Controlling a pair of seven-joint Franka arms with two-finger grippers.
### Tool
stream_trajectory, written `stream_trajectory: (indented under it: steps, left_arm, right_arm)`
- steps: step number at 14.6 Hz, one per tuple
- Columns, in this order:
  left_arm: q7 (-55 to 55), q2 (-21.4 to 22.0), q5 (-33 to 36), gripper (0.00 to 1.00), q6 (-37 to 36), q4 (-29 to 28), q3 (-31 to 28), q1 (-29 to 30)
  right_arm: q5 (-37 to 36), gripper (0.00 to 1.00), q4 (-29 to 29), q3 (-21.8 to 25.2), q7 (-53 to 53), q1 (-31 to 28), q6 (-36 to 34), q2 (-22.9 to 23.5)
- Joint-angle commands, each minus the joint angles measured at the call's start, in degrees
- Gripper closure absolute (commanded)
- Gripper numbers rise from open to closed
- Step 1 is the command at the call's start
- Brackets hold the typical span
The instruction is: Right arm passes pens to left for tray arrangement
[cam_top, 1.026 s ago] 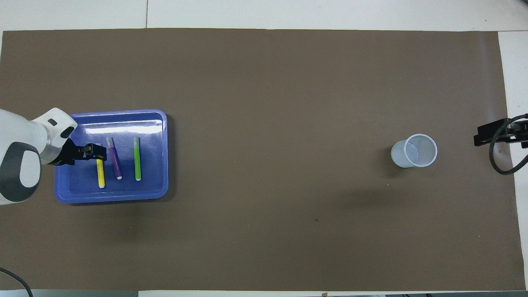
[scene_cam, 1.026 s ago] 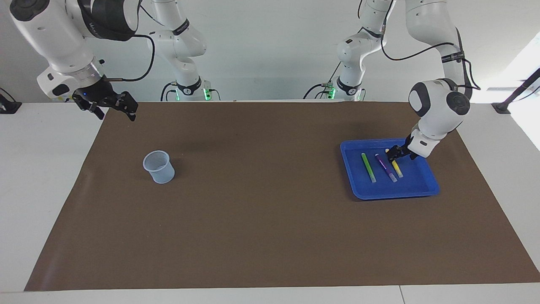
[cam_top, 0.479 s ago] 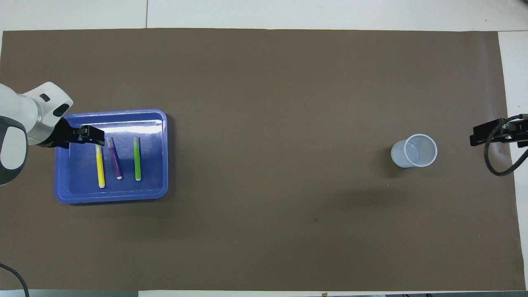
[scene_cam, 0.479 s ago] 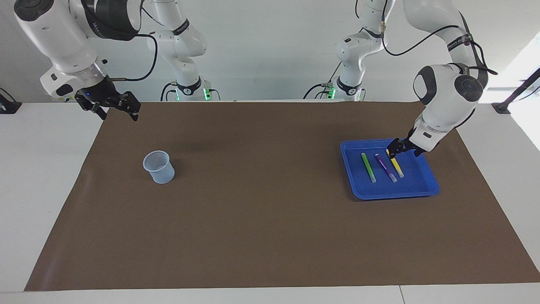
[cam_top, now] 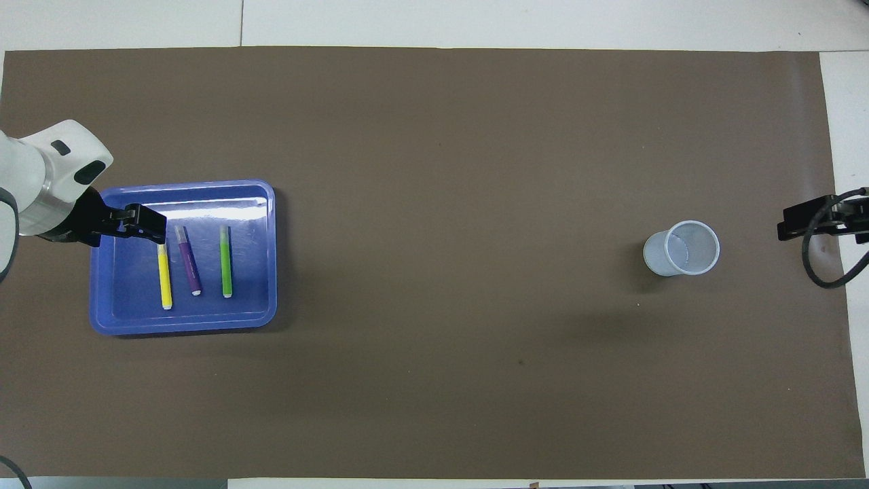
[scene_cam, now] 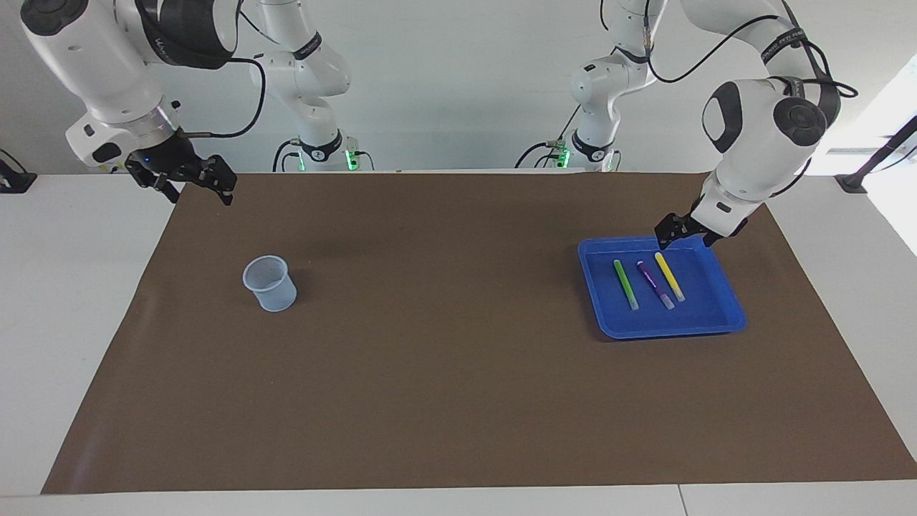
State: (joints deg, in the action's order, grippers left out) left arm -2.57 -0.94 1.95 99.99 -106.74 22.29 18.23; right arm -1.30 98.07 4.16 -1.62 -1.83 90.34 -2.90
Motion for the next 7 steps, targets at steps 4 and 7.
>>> stream_trajectory:
  steps: [4, 7]
  left_arm:
    - [-0.9, 3.1, -2.6, 0.0, -15.3, 9.0, -2.7, -6.5]
    - [-1.1, 3.1, -3.0, 0.0, -18.9, 13.5, -12.8, -17.8]
  right_arm:
    - [0.3, 0.0, 0.1, 0.0, -1.5, -0.3, -0.2, -0.4]
    - [0.3, 0.0, 0.1, -0.1, -1.5, -0.4, -0.2, -0.5]
